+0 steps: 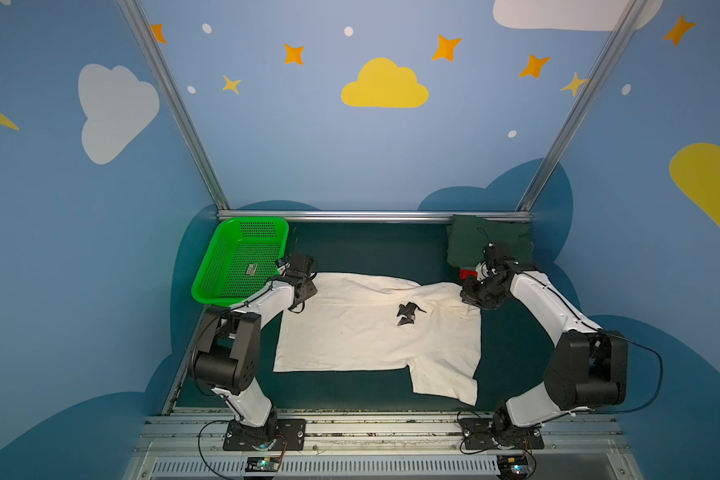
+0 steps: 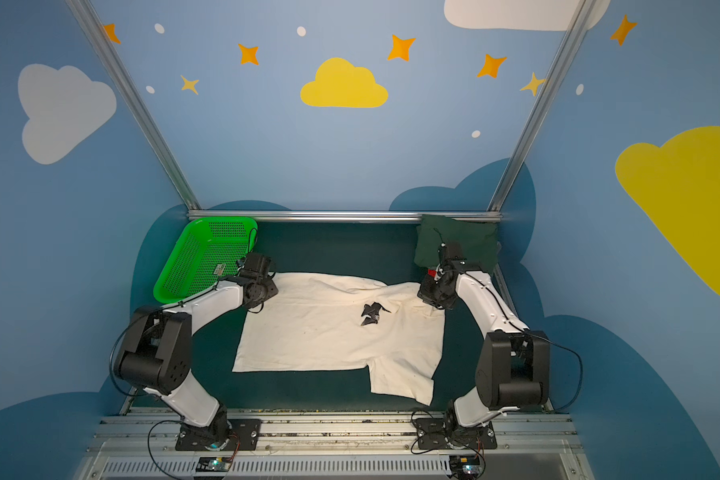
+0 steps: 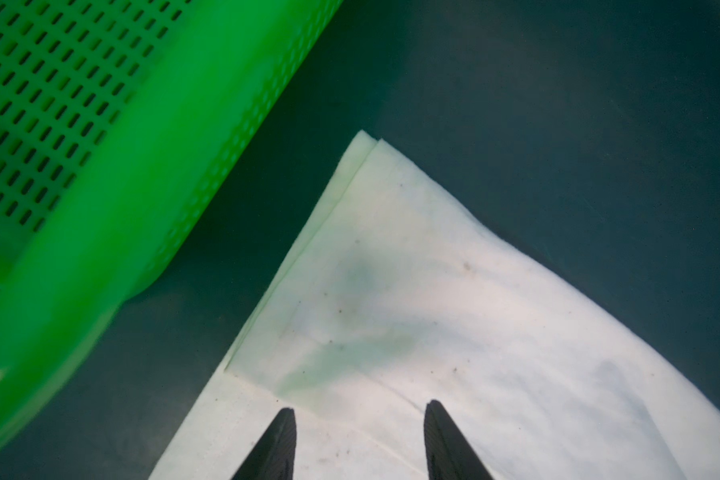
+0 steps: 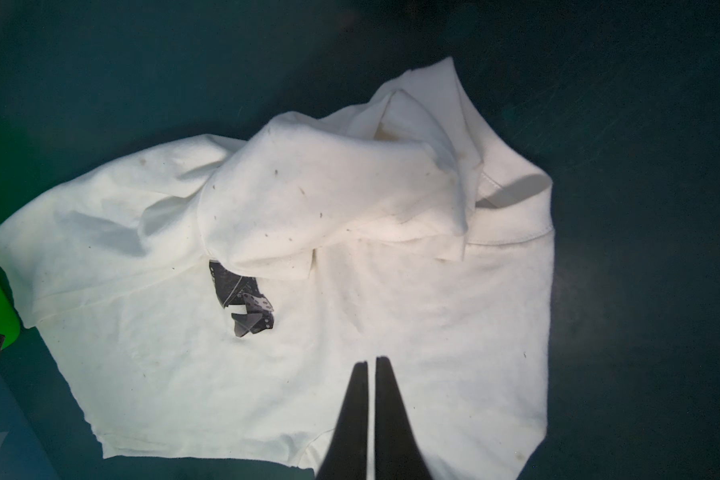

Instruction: Fold and stack the t-shirts

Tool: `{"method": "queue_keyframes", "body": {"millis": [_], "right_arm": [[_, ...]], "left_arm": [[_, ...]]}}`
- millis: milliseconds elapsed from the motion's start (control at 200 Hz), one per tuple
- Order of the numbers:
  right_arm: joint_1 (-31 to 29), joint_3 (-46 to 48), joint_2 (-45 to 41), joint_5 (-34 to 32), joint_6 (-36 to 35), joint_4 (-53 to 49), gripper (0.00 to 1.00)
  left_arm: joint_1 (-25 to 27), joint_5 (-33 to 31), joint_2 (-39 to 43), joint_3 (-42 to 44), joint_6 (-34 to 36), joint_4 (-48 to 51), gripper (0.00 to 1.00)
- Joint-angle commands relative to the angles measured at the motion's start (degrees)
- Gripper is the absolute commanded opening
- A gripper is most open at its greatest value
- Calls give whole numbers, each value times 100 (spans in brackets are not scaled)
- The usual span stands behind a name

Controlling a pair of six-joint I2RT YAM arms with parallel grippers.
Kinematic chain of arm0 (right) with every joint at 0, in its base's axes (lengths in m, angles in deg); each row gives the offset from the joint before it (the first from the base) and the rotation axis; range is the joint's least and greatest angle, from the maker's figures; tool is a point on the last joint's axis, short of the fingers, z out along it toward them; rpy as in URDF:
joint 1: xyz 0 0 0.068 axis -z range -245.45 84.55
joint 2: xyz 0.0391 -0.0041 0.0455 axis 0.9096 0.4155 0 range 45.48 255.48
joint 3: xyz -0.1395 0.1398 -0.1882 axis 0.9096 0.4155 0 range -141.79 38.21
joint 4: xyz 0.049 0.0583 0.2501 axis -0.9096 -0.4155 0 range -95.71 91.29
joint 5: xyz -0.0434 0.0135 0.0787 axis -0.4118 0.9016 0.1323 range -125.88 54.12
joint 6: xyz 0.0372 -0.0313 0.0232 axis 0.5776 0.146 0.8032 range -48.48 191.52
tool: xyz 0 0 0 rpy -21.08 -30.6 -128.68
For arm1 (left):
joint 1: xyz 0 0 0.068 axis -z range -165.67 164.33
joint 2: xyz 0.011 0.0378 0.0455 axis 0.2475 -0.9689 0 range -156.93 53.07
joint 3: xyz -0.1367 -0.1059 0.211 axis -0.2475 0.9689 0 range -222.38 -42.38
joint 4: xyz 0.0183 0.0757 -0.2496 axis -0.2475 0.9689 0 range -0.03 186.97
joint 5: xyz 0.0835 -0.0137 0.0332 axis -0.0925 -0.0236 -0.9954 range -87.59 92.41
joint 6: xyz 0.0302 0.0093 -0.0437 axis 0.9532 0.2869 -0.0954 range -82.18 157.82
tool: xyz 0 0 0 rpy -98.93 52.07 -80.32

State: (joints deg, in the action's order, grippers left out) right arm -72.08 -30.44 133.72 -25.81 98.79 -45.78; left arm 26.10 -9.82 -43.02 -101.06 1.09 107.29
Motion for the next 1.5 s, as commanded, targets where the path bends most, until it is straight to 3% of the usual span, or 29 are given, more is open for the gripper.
{"method": "queue_keyframes", "body": {"millis": [0,200,430,556,676,766,1171,1437,1497], "right_arm": [[-34,64,-71,7,77,-75,0],[-64,291,65,-40,63,149,0],[-24,241,813,-286,-174,601,22],[-27,69,945,-605,-272,660,43],[-14,-216,1140,-1215,-353,396,48],[4,-321,1250,-1276,-432,431,49],[2,-450,1468,-1099,-461,514,29],[-55,-436,1306,-1147,-372,291,0],[-70,-414,1238,-1147,-342,261,0]], "left_arm": [[2,6,133,32,-1,9,50],[8,41,65,27,-1,-6,49],[10,39,78,8,30,26,49],[5,-8,94,20,56,60,50],[2,1,67,2,45,52,50],[-3,10,64,-1,46,38,50],[-44,34,-37,-41,65,54,50],[-66,54,-1,-22,61,38,50],[-52,54,15,-13,56,36,50]]}}
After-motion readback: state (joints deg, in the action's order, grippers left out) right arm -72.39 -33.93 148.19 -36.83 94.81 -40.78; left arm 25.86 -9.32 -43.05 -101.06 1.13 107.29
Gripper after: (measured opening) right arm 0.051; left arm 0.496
